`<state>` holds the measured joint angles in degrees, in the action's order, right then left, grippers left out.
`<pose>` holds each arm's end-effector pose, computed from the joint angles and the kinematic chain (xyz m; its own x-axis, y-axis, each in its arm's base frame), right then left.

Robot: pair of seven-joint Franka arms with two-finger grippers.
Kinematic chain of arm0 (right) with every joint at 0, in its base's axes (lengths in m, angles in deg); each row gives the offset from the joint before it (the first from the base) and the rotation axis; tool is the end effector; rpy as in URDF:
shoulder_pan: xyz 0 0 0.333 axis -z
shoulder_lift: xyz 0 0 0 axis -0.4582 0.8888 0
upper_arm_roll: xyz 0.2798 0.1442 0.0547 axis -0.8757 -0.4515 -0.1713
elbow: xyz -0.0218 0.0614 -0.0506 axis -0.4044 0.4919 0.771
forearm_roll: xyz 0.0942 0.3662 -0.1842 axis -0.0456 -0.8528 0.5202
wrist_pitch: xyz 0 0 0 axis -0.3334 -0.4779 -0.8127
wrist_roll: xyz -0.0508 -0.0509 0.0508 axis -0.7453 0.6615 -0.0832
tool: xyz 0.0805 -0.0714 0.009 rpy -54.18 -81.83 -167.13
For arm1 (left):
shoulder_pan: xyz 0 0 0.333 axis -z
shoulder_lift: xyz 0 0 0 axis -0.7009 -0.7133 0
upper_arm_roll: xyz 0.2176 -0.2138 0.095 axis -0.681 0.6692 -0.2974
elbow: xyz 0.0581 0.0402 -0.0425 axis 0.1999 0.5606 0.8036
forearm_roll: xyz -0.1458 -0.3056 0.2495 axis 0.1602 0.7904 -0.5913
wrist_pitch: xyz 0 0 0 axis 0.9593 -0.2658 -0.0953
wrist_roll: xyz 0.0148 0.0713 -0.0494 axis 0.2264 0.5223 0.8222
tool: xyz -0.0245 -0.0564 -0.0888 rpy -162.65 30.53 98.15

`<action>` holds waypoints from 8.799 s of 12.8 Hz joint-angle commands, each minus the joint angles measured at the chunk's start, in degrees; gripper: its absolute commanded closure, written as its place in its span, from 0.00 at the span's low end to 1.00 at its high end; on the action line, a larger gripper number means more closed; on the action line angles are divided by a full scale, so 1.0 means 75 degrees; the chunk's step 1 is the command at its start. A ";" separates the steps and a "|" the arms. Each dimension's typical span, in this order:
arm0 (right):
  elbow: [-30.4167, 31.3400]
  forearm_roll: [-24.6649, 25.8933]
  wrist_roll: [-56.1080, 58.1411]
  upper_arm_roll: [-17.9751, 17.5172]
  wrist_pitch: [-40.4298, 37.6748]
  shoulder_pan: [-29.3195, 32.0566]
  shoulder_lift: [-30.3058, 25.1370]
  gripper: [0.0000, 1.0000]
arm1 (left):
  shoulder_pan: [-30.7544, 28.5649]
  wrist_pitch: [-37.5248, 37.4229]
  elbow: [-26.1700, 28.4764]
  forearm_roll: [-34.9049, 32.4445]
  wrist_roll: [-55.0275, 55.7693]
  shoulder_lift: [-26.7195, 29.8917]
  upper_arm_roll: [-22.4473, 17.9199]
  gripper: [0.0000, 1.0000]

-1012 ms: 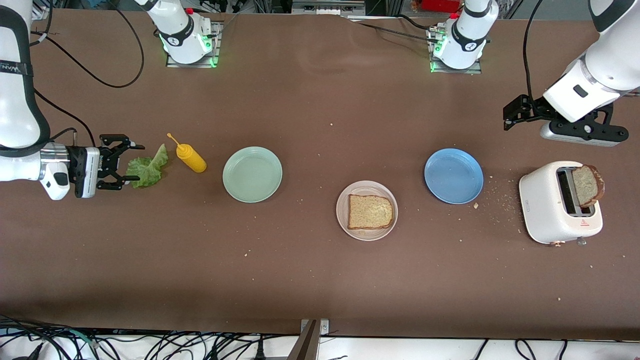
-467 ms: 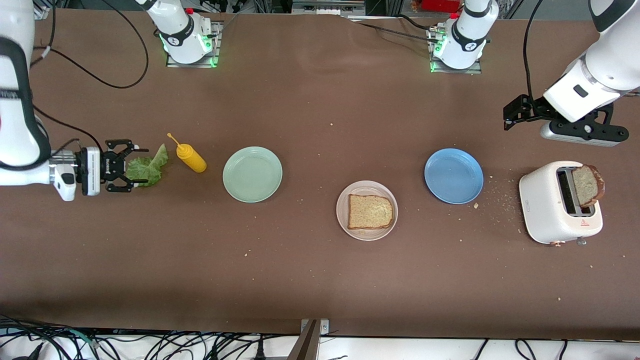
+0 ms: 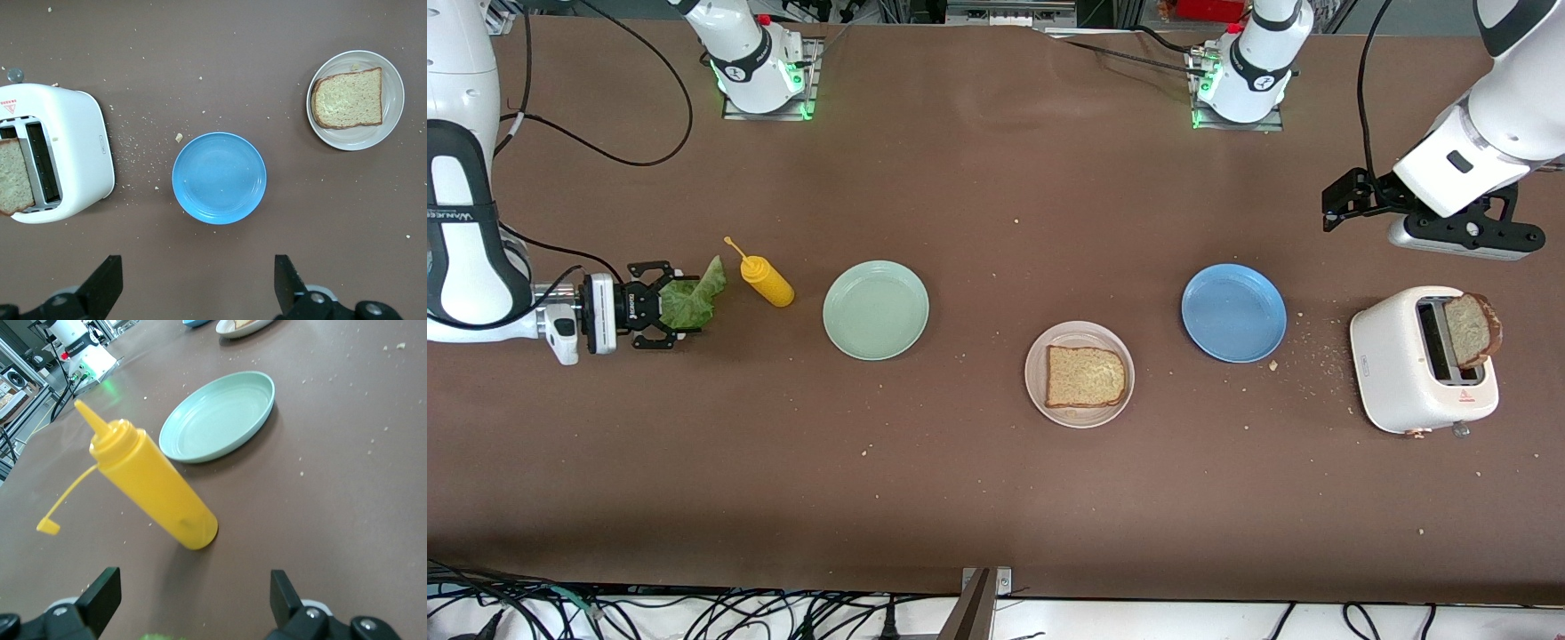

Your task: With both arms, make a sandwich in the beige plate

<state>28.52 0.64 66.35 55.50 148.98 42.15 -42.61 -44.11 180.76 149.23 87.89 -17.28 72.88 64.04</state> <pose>0.6049 -0.1318 0.1717 0.3636 0.6368 0.6799 0.8956 -0.0380 -0.4433 0.5783 -0.0718 0.5825 0.9910 -0.1254 -0.0475 -0.1257 -0.9921 -0.0033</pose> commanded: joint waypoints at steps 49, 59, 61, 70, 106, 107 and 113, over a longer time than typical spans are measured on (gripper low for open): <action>-0.0938 0.0621 -0.5429 -0.0311 0.2374 -0.3867 -0.1312 1.00 | -0.0004 -0.0173 -0.0186 -0.0152 0.0002 -0.0047 0.0005 0.00; -0.2976 0.6174 -1.2455 -0.0299 0.3935 -0.7219 0.0314 1.00 | -0.0004 -0.0243 -0.0174 -0.0141 0.0014 -0.0047 0.0005 0.00; -0.3445 0.7076 -1.3098 -0.0264 0.3935 -0.7641 0.0911 1.00 | -0.0016 -0.0302 -0.0197 -0.0152 -0.0009 -0.0047 -0.0018 0.00; -0.4244 1.0034 -1.3864 -0.0112 0.3443 -0.8768 0.2344 1.00 | -0.0039 -0.0302 -0.0198 -0.0152 -0.0021 -0.0047 -0.0030 0.00; 0.1112 -0.2634 0.4439 -0.0124 -0.0635 -0.0401 0.0678 1.00 | -0.0110 -0.0302 -0.0198 -0.0152 -0.0009 -0.0047 -0.0007 0.00; 0.1042 -0.2646 0.4580 -0.0112 -0.0623 -0.0401 0.0796 1.00 | -0.0110 -0.0302 -0.0198 -0.0152 -0.0009 -0.0047 -0.0007 0.00; 0.0994 -0.2927 0.4535 -0.0135 -0.0541 -0.0448 0.1008 0.47 | -0.0098 -0.0302 -0.0198 -0.0152 -0.0009 -0.0047 -0.0007 0.00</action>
<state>37.10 -19.88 100.18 55.04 145.45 38.39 -35.97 -44.73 179.77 149.21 87.88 -17.28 72.88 63.77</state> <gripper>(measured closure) 0.789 0.000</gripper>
